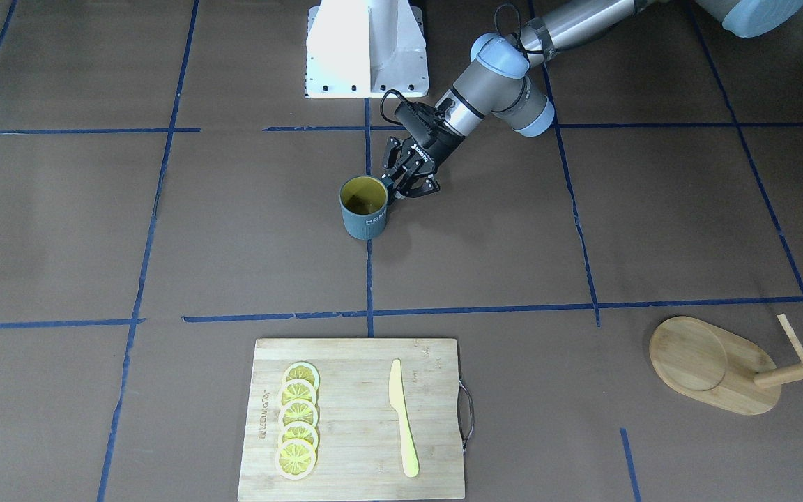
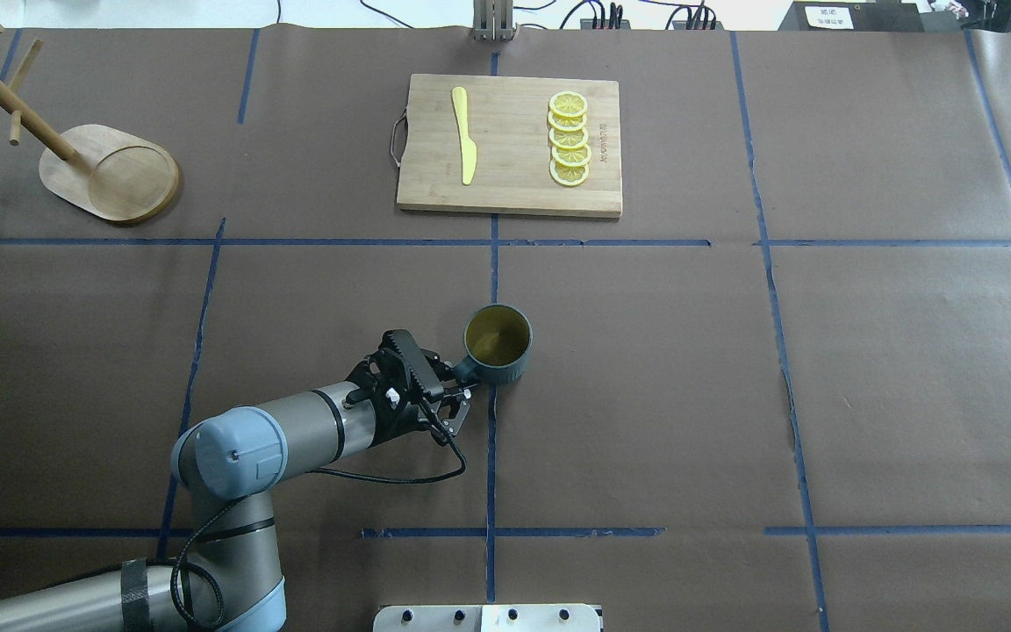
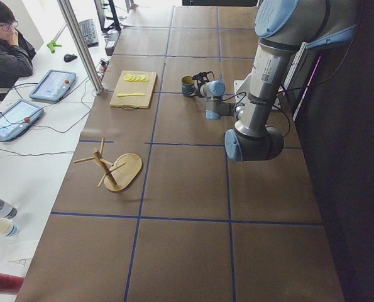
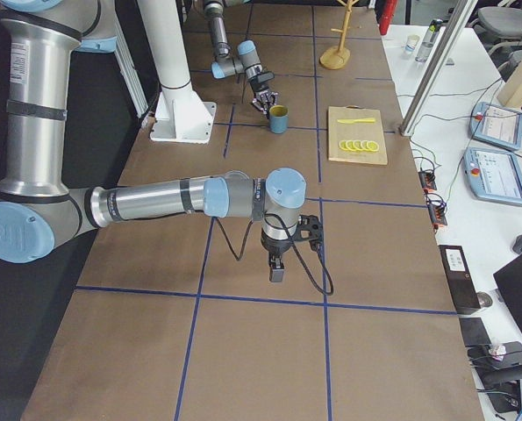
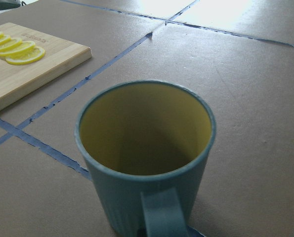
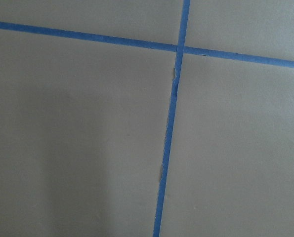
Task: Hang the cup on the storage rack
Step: 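Close the left gripper on the mug handle and lift it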
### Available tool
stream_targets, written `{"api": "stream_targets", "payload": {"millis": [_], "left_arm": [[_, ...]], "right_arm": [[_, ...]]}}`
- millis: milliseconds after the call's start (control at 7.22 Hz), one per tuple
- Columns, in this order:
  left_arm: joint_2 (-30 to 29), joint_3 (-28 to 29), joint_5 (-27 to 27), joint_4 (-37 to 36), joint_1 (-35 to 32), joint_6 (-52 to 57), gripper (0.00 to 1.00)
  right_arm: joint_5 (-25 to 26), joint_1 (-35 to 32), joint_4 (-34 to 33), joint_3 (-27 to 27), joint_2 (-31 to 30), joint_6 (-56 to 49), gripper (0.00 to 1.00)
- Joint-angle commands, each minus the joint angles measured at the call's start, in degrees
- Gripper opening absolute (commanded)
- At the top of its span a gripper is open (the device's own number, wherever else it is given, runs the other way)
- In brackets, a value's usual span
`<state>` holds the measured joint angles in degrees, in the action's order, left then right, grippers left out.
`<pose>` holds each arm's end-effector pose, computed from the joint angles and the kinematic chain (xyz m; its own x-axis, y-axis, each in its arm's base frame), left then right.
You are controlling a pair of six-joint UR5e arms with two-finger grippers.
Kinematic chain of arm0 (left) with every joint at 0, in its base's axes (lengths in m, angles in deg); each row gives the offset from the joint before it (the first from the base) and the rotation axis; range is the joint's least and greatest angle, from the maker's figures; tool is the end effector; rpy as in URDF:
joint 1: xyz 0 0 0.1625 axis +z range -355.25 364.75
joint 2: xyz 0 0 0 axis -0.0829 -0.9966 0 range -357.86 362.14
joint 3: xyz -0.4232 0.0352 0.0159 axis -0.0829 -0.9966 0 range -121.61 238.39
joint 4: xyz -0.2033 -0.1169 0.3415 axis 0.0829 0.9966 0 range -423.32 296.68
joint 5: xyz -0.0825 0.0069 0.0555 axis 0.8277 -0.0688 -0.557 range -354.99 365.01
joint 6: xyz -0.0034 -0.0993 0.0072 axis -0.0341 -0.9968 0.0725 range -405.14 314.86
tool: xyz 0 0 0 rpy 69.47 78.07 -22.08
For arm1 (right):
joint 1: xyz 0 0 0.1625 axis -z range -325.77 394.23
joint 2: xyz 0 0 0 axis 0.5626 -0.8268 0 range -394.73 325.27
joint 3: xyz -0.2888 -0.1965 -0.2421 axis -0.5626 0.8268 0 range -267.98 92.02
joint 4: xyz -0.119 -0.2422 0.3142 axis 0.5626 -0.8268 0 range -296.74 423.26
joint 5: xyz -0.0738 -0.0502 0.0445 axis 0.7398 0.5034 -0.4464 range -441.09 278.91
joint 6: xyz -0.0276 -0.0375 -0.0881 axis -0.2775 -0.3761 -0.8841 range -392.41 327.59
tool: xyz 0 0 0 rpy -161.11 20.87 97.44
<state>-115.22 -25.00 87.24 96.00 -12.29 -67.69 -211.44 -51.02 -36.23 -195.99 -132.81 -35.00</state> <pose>0.5887 -0.3340 0.3011 0.3871 0.8384 -0.3837 0.1620 0.3478 0.9235 0.0332 -0.4310 0.5908 0.7546 -0.1130 0.6464 0.1171 0.9924 0.0368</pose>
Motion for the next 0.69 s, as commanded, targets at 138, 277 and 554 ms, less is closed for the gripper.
{"api": "stream_targets", "payload": {"millis": [138,277,554], "left_arm": [[0.55,-0.89,0.29,2.99,-2.10,-13.16,0.00],[0.64,-1.24,0.47,3.36,-2.73,-20.36,0.00],[0.73,-2.12,5.79,3.36,-6.84,-29.78,0.00]], "right_arm": [[-0.09,0.00,0.09,-0.09,0.00,-0.14,1.00],[0.00,0.00,0.09,-0.10,0.00,-0.14,1.00],[-0.17,0.00,0.09,-0.10,0.00,-0.22,1.00]]}}
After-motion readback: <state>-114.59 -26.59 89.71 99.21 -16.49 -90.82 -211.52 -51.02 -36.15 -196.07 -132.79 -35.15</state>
